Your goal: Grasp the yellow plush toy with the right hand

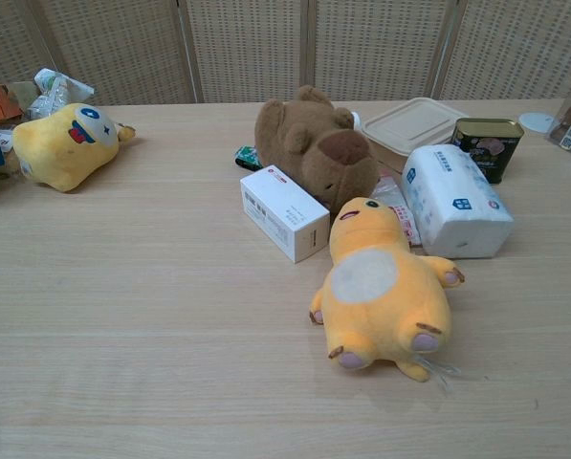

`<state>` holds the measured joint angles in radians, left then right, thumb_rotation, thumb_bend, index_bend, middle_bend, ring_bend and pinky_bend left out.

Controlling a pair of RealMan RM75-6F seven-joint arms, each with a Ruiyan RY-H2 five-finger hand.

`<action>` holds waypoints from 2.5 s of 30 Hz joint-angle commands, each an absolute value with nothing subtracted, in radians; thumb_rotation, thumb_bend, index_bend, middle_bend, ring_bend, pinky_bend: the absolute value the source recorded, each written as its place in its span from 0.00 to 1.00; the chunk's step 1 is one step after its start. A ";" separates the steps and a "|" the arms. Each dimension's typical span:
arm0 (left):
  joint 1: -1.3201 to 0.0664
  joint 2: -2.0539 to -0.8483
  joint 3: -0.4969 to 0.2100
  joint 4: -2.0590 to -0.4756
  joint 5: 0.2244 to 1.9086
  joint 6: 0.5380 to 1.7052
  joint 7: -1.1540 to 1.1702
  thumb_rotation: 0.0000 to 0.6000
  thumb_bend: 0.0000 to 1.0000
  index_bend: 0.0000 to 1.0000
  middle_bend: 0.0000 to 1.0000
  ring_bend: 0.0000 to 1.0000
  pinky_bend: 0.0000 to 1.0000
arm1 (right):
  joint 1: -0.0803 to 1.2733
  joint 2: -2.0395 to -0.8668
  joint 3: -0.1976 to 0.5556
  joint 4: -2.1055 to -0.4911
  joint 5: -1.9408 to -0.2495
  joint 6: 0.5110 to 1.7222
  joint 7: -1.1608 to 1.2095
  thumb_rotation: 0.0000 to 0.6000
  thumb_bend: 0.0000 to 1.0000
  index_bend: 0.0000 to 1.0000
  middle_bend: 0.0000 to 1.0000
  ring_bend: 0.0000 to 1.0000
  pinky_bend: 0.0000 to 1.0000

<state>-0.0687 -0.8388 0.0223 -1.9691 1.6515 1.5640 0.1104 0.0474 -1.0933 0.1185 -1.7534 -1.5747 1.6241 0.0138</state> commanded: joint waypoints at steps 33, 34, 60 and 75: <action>-0.081 -0.878 -0.025 -1.936 1.568 1.525 0.138 1.00 0.00 0.00 0.00 0.00 0.00 | 0.544 -1.186 -0.096 -1.126 -2.143 1.312 0.274 1.00 0.00 0.01 0.00 0.00 0.00; -0.082 -0.883 -0.027 -1.933 1.561 1.521 0.141 1.00 0.00 0.00 0.00 0.00 0.00 | 0.558 -1.193 -0.102 -1.122 -2.150 1.302 0.277 1.00 0.00 0.01 0.00 0.00 0.00; -0.106 -0.925 -0.055 -1.883 1.456 1.469 0.177 1.00 0.00 0.00 0.00 0.00 0.00 | 0.906 -1.380 -0.155 -1.216 -2.230 1.065 0.136 1.00 0.00 0.00 0.00 0.00 0.00; -0.105 -0.918 -0.055 -1.885 1.457 1.469 0.159 1.00 0.00 0.00 0.00 0.00 0.00 | 0.972 -1.461 -0.215 -1.201 -2.188 0.982 0.107 1.00 0.05 0.20 0.04 0.00 0.00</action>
